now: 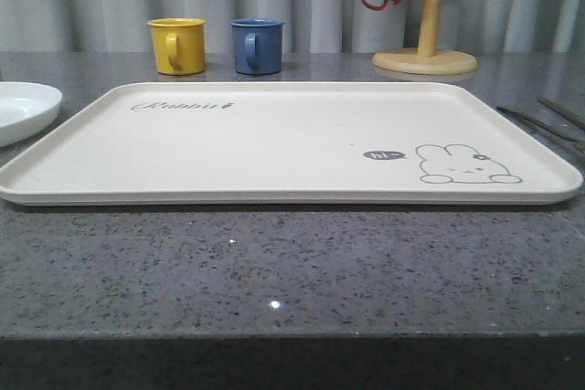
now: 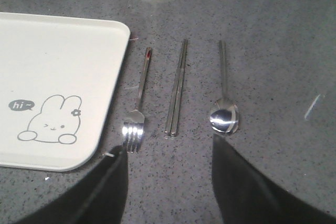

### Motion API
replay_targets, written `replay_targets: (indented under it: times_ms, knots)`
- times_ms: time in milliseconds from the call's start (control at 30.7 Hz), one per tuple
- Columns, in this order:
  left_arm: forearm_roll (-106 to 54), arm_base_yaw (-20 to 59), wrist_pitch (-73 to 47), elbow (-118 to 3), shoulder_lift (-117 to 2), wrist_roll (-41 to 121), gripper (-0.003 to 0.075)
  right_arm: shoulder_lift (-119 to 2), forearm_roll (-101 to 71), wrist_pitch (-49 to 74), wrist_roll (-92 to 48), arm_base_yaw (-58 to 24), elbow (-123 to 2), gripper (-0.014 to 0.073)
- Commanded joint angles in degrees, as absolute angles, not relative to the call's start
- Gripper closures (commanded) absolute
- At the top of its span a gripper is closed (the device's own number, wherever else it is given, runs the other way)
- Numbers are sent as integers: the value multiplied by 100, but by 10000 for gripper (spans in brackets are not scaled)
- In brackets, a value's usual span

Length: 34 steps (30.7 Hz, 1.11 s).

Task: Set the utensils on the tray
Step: 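Grasp the plate rim with the left gripper and set it on the tray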

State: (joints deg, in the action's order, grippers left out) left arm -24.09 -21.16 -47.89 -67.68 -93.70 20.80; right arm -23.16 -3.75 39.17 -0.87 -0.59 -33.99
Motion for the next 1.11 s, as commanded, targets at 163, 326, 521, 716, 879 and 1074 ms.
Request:
replay_targets:
  times_ms: [163, 326, 521, 716, 879, 1074]
  knots:
    - [-2608, -2120, -4703, -6959, -9196, 2081, 554, -2402, -332, 3530, -108, -27, -3603, 191]
    - [-2522, -2120, -4703, -6959, -9185, 2081, 725, -2402, -332, 3530, -108, -27, -3603, 191]
    - [-2604, -2120, -4925, -7171, -8823, 2081, 739, -2402, -332, 3530, -108, -27, -3603, 191]
    - [-3860, -1988, -6205, -7904, -8492, 3058, 739, -2402, -332, 3530, -108, -27, -3603, 191]
    - [-4246, -1164, -6425, -8113, -8509, 3401, 739, -2402, -332, 3530, -108, -27, -3603, 191]
    - [-3913, -103, -6171, -8113, -8854, 3401, 739, -2402, -332, 3530, -108, -27, -3603, 191]
